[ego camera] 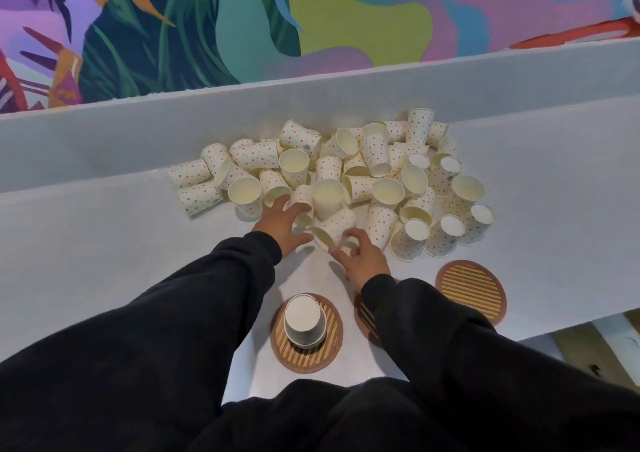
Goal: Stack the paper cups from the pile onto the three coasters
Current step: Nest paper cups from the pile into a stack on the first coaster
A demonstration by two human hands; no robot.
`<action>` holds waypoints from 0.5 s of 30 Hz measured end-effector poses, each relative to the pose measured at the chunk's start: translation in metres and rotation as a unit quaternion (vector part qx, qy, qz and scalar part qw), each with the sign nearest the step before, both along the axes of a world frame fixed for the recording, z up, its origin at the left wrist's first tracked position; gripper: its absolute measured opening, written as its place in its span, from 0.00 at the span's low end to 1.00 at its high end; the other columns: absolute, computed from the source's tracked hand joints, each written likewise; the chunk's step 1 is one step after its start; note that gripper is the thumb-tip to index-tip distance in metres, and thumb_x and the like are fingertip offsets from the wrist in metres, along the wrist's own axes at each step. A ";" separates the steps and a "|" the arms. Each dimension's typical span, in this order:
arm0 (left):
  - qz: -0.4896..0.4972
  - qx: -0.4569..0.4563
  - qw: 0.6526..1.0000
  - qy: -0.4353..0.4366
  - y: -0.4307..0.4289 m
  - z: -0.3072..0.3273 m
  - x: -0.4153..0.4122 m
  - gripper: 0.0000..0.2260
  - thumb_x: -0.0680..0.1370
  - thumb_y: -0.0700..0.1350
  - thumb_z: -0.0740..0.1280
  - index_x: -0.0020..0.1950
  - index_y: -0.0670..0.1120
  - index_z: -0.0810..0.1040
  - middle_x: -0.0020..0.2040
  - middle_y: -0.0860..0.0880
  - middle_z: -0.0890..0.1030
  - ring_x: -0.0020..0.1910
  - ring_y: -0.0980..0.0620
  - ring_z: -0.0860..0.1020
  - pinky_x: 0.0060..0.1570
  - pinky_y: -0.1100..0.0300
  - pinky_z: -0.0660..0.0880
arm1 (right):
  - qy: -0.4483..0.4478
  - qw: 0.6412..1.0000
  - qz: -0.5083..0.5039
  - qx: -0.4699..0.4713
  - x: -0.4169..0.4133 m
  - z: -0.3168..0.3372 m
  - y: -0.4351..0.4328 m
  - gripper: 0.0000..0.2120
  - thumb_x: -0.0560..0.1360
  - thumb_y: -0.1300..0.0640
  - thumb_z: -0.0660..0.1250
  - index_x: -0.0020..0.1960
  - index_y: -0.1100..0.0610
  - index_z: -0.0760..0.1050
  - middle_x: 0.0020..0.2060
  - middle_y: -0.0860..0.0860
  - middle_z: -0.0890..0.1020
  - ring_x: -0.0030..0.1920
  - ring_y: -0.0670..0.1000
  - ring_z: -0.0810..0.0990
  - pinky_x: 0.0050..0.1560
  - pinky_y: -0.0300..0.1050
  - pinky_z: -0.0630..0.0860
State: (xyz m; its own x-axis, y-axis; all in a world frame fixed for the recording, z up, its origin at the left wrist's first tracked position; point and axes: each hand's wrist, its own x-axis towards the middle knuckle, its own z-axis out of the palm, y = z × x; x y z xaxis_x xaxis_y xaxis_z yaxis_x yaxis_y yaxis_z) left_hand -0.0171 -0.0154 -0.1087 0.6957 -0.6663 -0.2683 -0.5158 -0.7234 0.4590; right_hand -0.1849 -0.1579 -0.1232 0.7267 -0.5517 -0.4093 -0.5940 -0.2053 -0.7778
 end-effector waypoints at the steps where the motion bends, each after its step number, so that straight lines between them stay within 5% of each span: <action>1: 0.018 -0.018 1.000 0.000 0.000 -0.004 0.000 0.22 0.76 0.57 0.74 0.67 0.54 0.75 0.80 0.43 0.60 0.76 0.41 0.65 0.73 0.49 0.66 | -0.007 1.000 -0.007 0.019 -0.001 -0.002 0.002 0.17 0.75 0.36 0.71 0.60 0.37 0.70 0.62 0.51 0.80 0.56 0.54 0.80 0.56 0.56 0.83; 4: 0.059 -0.039 0.997 -0.004 -0.004 -0.006 -0.001 0.14 0.75 0.58 0.73 0.50 0.50 0.76 0.65 0.46 0.74 0.60 0.44 0.75 0.58 0.52 0.73 | -0.008 0.986 -0.082 0.145 0.003 0.003 0.012 0.16 0.75 0.37 0.71 0.56 0.42 0.72 0.55 0.50 0.81 0.46 0.57 0.83 0.37 0.49 0.81; 8: 0.107 -0.010 0.994 0.018 -0.002 -0.001 -0.005 0.16 0.72 0.53 0.75 0.46 0.50 0.69 0.43 0.50 0.75 0.44 0.44 0.75 0.37 0.56 0.66 | 0.022 0.963 -0.131 0.233 0.018 0.010 0.015 0.28 0.74 0.33 0.70 0.65 0.49 0.68 0.57 0.55 0.80 0.47 0.56 0.84 0.36 0.52 0.84; 11: 0.138 -0.017 0.988 0.068 0.001 -0.002 -0.010 0.19 0.71 0.50 0.76 0.54 0.49 0.69 0.48 0.48 0.78 0.49 0.43 0.77 0.41 0.55 0.70 | 0.047 0.946 -0.141 0.289 0.027 0.014 0.016 0.31 0.75 0.34 0.70 0.67 0.53 0.69 0.59 0.57 0.80 0.49 0.57 0.84 0.37 0.55 0.85; 15: 0.188 -0.037 0.971 0.141 0.014 0.000 -0.015 0.36 0.70 0.50 0.77 0.76 0.49 0.67 0.69 0.43 0.76 0.64 0.42 0.77 0.63 0.51 0.75 | 0.057 0.944 -0.108 0.307 0.027 0.008 0.014 0.31 0.75 0.39 0.73 0.70 0.56 0.73 0.56 0.58 0.82 0.54 0.57 0.83 0.50 0.57 0.86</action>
